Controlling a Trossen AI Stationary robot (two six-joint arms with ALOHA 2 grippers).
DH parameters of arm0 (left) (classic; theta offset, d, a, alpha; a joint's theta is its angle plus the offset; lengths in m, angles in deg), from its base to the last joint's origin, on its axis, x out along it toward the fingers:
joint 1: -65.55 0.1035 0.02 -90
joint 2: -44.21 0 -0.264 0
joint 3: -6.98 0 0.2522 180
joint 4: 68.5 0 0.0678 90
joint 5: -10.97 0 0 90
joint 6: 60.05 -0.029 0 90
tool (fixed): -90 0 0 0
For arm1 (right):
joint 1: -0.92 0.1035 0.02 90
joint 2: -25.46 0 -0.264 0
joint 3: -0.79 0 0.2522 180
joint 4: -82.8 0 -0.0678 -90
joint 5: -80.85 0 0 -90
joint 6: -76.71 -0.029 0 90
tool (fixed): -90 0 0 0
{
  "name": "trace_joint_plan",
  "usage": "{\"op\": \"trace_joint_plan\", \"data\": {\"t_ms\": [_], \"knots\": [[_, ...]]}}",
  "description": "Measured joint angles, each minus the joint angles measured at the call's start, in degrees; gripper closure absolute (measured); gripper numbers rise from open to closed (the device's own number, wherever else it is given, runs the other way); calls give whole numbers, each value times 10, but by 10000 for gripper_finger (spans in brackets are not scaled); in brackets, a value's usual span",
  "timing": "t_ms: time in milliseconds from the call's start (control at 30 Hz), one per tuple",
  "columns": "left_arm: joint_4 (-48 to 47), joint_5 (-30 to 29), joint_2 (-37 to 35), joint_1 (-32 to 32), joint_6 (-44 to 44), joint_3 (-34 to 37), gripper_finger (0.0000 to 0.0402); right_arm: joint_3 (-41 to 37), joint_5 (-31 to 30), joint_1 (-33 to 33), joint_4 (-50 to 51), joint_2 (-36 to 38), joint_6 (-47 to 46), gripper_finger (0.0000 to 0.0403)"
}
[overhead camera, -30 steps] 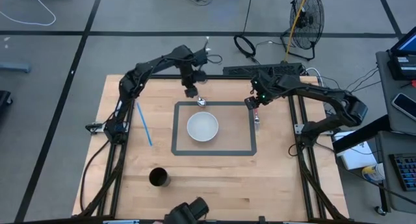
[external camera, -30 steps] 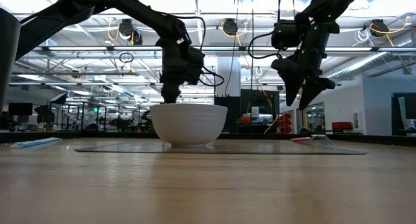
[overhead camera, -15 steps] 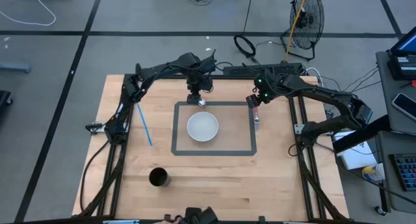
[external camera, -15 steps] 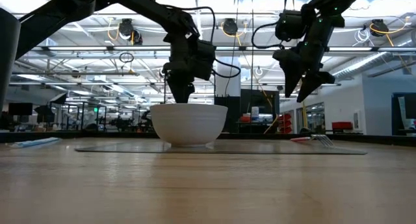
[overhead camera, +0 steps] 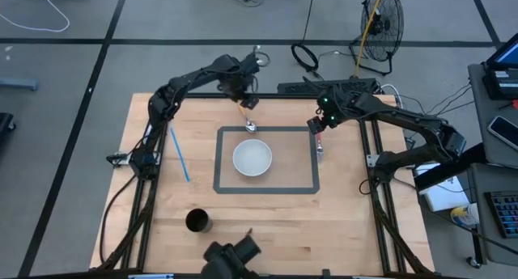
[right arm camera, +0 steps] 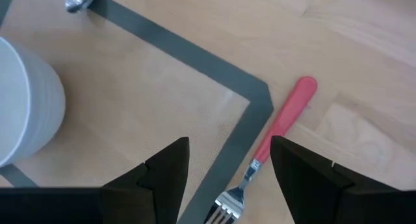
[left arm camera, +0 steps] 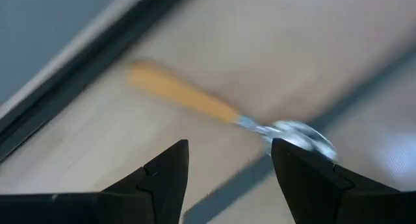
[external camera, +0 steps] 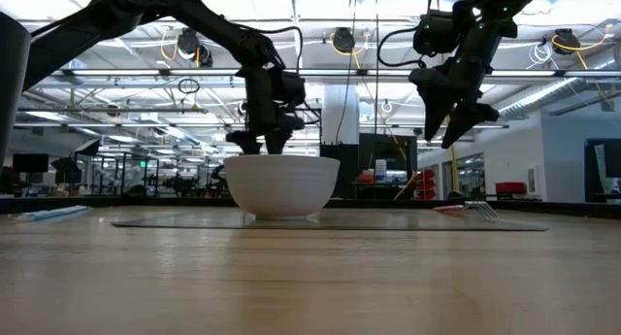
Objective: Pick & Place Utensil
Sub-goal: Put the yellow spoon into the bowl on the table mat
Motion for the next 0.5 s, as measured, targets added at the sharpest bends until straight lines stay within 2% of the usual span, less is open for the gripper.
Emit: {"op": "trace_joint_plan", "data": {"t_ms": [167, 333, 500], "knots": [[7, -36, 0, 8, 88, 8, 196, 0, 0, 0, -9, 0, 6, 193], [37, -9, 1, 5, 127, 25, 250, 0, 0, 0, -10, 0, 18, 193], [45, -7, 1, 8, 163, 48, 291, 0, 0, 0, -9, 2, 30, 193]]}}
